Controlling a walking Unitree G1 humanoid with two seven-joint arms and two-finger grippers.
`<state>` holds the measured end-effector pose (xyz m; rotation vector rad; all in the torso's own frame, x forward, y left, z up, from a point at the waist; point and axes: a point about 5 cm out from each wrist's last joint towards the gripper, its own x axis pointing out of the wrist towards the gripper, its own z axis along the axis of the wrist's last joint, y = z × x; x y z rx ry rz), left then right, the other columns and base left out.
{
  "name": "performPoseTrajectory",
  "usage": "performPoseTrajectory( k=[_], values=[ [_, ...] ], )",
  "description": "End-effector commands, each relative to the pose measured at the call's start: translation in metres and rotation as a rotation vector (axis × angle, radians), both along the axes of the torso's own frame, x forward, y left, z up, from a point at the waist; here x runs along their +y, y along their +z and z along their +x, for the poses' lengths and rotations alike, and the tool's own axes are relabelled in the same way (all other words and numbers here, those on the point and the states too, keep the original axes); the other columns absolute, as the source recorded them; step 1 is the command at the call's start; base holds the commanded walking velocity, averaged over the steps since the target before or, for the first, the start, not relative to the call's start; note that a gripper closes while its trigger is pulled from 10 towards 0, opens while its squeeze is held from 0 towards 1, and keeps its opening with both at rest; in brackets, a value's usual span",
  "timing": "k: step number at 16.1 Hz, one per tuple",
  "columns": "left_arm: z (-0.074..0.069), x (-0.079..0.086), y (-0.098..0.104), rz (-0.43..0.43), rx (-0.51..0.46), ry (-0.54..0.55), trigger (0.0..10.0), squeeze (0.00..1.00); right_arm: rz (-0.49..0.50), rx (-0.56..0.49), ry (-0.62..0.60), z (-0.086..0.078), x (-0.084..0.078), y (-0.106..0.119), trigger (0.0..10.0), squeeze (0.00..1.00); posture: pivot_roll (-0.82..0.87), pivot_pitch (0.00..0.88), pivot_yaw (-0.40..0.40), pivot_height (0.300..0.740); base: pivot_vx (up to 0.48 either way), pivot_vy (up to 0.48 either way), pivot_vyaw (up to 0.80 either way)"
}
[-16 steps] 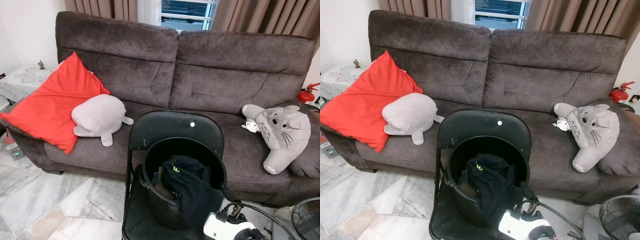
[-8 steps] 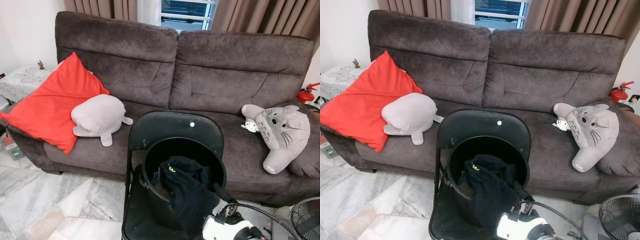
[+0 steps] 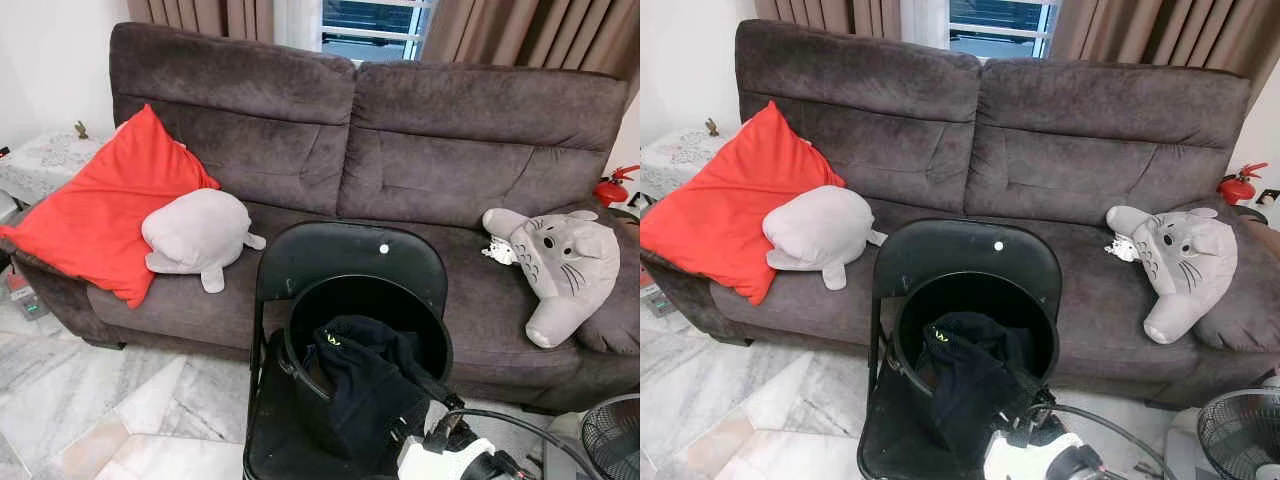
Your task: Hang hanger
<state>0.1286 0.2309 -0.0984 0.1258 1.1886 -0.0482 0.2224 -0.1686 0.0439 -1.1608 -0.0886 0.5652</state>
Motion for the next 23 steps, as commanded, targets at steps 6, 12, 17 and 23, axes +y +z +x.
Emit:
performPoseTrajectory(
  k=[6,12,17,23],
  values=[
    [-0.002,0.0,0.0,-0.003,0.01,-0.008,10.0,0.0,-0.094,0.029,0.028,0.016,-0.004,-0.007,10.0,0.0,0.04,0.0,-0.047,0.74,0.0,0.0,0.0],
    [-0.001,0.0,0.0,-0.003,0.008,0.002,10.0,0.0,-0.079,-0.038,0.111,0.034,0.006,0.003,10.0,0.0,0.04,0.0,-0.05,0.74,0.0,0.0,0.0],
    [-0.001,0.0,0.0,-0.002,0.006,-0.004,10.0,0.0,-0.075,-0.039,0.192,0.033,0.015,0.002,10.0,0.0,0.04,0.0,-0.044,0.74,0.0,0.0,0.0],
    [-0.001,0.0,0.0,-0.002,0.007,-0.014,10.0,0.0,-0.082,-0.066,0.252,0.043,0.021,0.007,10.0,0.0,0.03,0.0,-0.038,0.74,0.0,0.0,0.0]
  ],
)
